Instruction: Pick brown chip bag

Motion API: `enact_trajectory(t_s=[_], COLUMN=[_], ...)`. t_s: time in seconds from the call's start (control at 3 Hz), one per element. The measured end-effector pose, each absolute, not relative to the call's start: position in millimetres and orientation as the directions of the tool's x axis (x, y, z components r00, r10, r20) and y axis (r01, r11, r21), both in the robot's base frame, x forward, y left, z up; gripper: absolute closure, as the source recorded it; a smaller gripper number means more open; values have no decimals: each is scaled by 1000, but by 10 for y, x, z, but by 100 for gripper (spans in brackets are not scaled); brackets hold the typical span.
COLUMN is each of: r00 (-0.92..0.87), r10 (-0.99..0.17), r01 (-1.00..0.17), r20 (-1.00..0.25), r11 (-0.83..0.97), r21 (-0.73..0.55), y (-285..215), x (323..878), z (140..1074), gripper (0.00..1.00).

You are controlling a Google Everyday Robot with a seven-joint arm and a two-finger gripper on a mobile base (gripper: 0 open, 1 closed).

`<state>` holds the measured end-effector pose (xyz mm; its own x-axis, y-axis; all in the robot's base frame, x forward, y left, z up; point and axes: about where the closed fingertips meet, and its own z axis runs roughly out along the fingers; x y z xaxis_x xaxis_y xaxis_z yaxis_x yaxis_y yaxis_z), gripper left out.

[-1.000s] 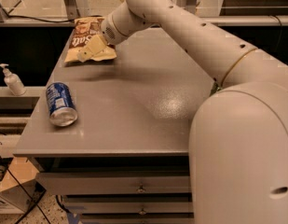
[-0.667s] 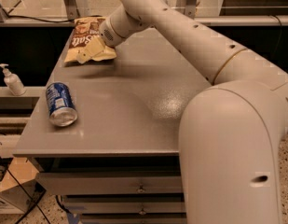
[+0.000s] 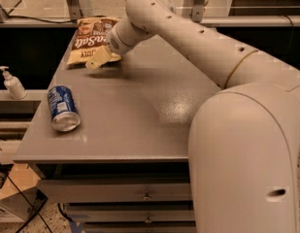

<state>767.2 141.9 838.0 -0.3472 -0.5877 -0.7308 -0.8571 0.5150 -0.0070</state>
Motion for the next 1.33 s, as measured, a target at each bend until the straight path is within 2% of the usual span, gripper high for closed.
enact_trajectory(t_s=[1.0, 1.33], r00=[-354, -298], r10=[-599, -597], r01=[-816, -819], r20=[-718, -745], r11=[573, 561], r21=[-75, -122], y=[1282, 1287], x=[7601, 7585], z=[8399, 8658], gripper=[87, 100])
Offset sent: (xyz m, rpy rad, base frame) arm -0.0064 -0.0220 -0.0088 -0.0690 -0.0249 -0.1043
